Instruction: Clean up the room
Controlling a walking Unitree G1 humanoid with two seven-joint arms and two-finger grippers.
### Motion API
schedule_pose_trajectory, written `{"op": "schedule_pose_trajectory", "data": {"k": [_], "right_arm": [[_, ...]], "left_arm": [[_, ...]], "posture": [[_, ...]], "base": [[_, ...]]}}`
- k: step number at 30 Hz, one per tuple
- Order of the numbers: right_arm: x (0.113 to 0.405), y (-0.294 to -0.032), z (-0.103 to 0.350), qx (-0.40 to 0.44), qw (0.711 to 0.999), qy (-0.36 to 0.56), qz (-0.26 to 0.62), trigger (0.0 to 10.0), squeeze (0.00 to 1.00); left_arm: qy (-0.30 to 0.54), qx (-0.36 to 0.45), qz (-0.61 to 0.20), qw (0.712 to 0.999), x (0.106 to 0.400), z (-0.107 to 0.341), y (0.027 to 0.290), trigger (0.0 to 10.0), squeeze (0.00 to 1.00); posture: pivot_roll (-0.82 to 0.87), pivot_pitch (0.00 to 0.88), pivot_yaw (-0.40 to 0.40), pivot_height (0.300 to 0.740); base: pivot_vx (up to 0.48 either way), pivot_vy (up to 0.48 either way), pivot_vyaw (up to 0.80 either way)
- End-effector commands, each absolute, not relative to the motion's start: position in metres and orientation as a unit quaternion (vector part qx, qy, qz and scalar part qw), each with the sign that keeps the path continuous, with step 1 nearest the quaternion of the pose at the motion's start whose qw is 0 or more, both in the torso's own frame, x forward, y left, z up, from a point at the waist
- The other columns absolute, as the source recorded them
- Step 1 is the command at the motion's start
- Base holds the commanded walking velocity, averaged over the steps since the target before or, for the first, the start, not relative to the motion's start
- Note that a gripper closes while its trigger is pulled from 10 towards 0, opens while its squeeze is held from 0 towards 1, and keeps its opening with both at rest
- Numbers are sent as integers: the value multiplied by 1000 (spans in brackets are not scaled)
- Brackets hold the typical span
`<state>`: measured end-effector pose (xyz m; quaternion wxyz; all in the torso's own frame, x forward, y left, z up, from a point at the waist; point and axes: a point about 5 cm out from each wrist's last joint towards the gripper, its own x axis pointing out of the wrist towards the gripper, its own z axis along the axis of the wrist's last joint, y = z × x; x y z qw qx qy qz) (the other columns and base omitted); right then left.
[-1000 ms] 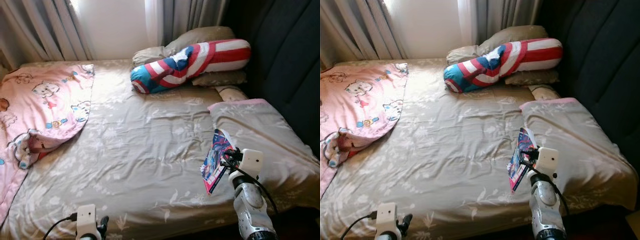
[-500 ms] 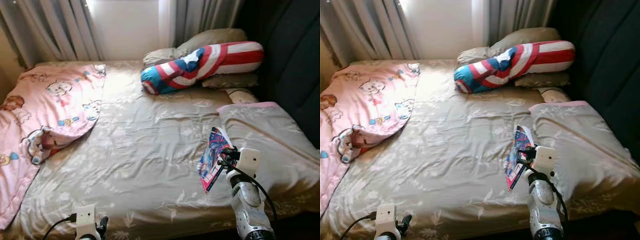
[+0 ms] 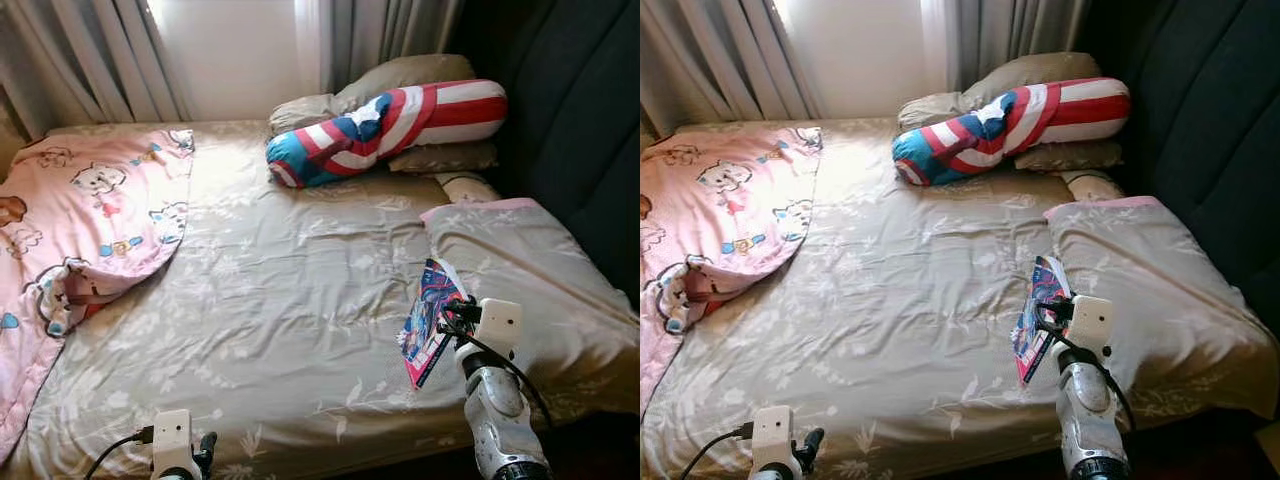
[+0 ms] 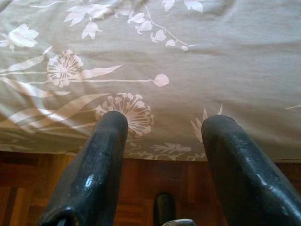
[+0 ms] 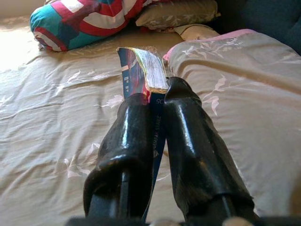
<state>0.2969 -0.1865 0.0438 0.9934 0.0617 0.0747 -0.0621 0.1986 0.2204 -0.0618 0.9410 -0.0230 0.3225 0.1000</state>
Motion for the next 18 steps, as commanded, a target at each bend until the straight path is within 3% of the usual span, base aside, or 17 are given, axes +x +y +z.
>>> {"op": "schedule_pose_trajectory", "data": {"k": [1, 18], "right_arm": [[304, -188, 54, 56, 995, 51, -62, 10000, 0], [306, -187, 56, 54, 996, 47, -61, 10000, 0]], "left_arm": [[332, -24, 100, 938, 195, -65, 220, 10000, 0], [329, -23, 102, 938, 195, -64, 221, 10000, 0]], "posture": [[-61, 0, -23, 739], [-57, 0, -23, 739]], "base": [[281, 0, 0], [293, 0, 0]]}}
